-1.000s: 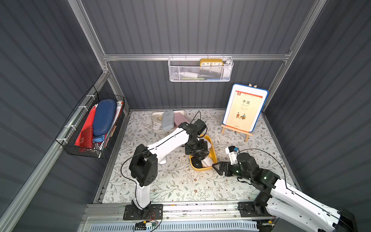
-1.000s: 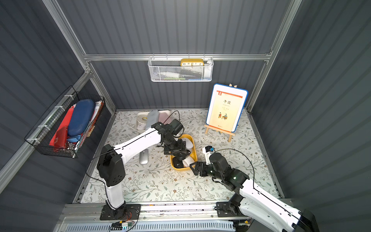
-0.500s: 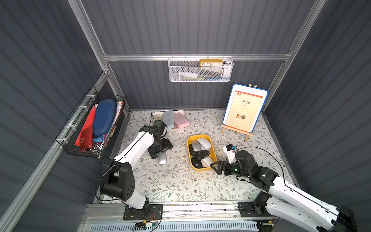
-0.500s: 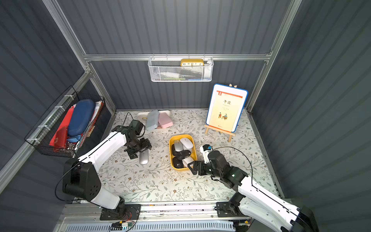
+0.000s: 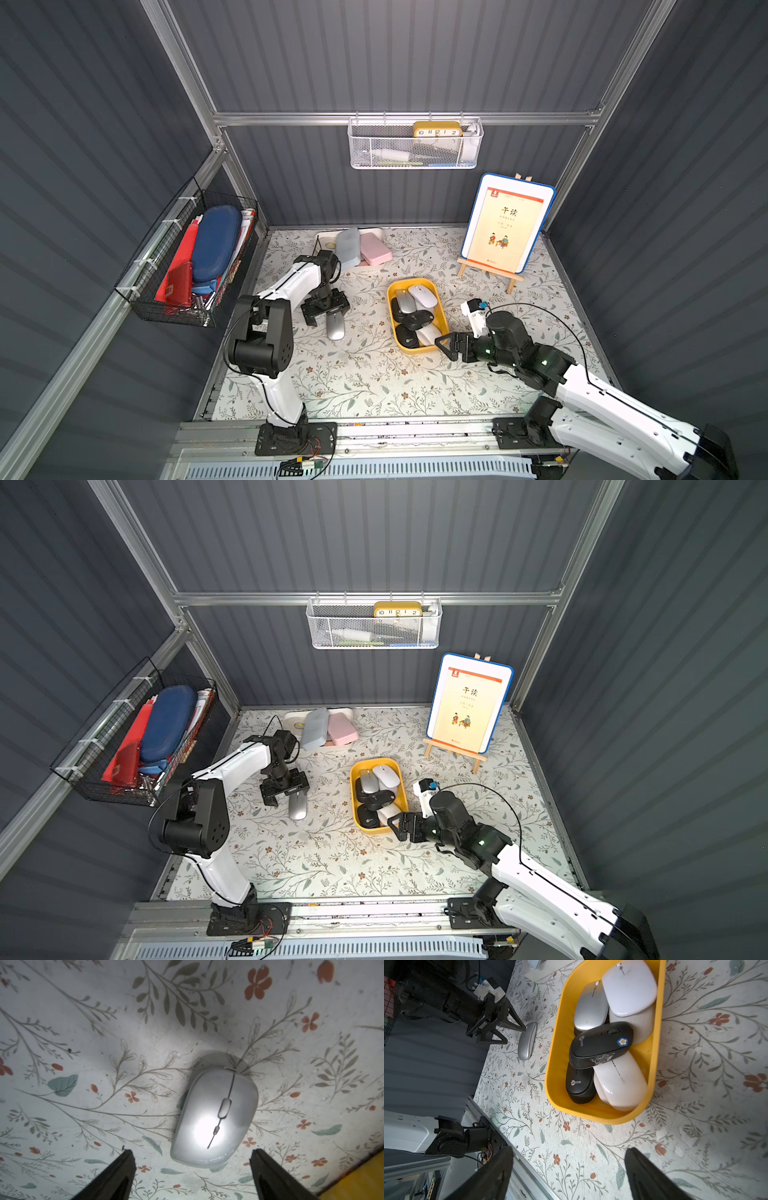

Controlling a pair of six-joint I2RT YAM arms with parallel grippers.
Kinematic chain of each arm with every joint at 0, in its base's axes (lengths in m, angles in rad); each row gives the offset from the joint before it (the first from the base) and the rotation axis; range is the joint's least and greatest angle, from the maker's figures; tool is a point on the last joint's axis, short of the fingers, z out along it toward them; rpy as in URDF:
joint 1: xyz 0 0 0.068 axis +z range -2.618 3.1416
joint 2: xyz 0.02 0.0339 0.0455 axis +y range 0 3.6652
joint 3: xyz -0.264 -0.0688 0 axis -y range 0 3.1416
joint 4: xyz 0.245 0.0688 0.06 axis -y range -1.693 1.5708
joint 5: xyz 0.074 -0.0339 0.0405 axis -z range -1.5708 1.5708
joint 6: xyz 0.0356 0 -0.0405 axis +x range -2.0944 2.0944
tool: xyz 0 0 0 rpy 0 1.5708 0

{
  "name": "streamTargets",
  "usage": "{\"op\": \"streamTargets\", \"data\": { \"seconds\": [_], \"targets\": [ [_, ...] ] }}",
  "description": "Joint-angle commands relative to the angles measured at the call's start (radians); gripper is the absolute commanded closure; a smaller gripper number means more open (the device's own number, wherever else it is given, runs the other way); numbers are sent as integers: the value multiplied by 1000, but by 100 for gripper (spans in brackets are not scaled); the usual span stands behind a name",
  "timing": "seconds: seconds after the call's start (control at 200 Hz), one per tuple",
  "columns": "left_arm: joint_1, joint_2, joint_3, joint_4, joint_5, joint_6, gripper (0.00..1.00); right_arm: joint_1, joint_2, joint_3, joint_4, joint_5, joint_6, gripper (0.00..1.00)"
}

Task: Put the mouse in the storage box
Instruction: Pick up the mouse from the center of the board.

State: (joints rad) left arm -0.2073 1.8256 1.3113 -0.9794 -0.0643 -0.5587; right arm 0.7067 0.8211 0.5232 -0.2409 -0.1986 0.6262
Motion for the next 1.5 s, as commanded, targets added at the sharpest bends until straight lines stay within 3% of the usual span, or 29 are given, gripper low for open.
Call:
{"op": "streamTargets", "data": {
  "seconds": [0.0, 0.105, 0.345, 0.58, 0.675, 0.931, 1.306, 1.496],
  "targets": [
    [-3, 0, 5, 23, 61, 92, 10, 2, -10, -23, 7, 24, -17, 11],
    [-2, -8, -9, 41, 82, 172, 9, 2, -7, -36, 28, 27, -13, 11],
    [0, 53, -51, 36, 105, 86, 10, 2, 16, 11, -9, 23, -26, 11],
    [0, 98, -64, 51, 130, 98, 10, 3, 12, 15, -7, 23, -28, 11],
    [-1, 103, -80, 60, 131, 101, 18, 2, 9, 16, -9, 29, -28, 12],
    [-3, 67, -111, 96, 119, 103, 51, 2, 36, 29, -3, 18, -29, 13],
    [-120, -41, -33, 29, 51, 37, 52, 3, 44, 38, -22, 6, -8, 13],
    [-164, -140, 38, -14, 37, -28, 52, 2, 17, 39, -91, 112, 0, 13]
  ]
}}
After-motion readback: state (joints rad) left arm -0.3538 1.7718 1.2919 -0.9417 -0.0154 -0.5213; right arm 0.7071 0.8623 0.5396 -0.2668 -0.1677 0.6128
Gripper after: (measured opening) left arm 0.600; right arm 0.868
